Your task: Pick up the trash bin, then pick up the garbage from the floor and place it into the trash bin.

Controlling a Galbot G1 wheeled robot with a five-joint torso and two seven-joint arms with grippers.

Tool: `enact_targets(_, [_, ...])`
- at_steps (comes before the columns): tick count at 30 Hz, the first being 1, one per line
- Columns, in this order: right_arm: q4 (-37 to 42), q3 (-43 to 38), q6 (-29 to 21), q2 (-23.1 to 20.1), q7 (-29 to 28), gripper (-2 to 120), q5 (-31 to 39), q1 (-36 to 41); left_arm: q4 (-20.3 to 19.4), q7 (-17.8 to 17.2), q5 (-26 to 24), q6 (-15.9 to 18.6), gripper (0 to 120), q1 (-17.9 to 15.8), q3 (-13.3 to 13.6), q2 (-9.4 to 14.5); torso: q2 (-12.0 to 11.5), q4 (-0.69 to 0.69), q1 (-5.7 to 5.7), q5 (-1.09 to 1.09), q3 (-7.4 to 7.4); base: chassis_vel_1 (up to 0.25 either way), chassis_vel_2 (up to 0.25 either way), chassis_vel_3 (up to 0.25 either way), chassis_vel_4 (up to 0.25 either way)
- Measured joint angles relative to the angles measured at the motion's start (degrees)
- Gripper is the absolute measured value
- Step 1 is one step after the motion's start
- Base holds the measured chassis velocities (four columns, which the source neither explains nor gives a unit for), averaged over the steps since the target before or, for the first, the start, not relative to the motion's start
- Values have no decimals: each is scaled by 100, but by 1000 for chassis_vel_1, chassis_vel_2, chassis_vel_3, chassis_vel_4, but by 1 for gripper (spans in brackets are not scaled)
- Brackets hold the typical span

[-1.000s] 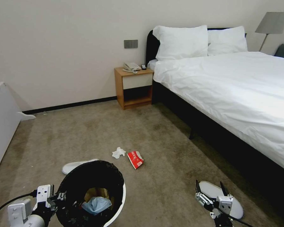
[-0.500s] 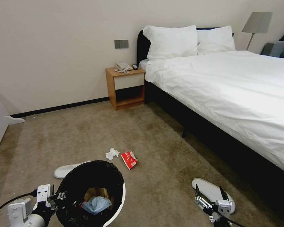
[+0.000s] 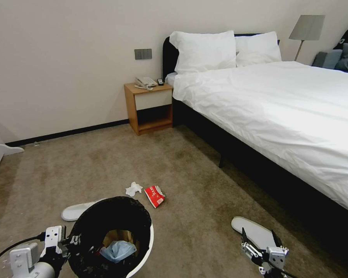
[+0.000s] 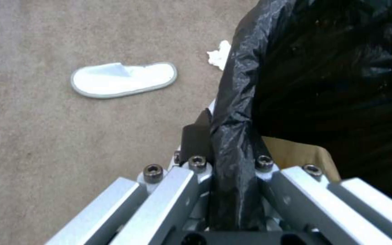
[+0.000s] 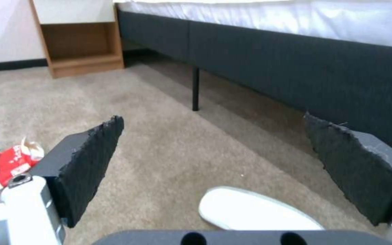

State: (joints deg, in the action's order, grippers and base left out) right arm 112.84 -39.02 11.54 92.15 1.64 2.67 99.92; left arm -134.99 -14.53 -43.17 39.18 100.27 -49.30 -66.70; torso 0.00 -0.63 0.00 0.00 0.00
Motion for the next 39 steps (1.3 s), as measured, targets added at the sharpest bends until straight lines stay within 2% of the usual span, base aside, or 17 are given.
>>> enact_targets(5, [-45,-106,9,-1,8,100,-129,91,0,-11,-48,2,3,5,-38,14,0,0,0,0,0,0,0,0,0])
enact_targets(8, [-179,-285,186,-1,158,100,-228,99,2,-11,-69,2,3,6,-63,32,0,0,0,0,0,0,0,0,0])
enact_targets(39, [-492,-502,396,-1,649,100,80,109,19,-3,-56,3,3,8,-35,23,0,0,0,0,0,0,0,0,0])
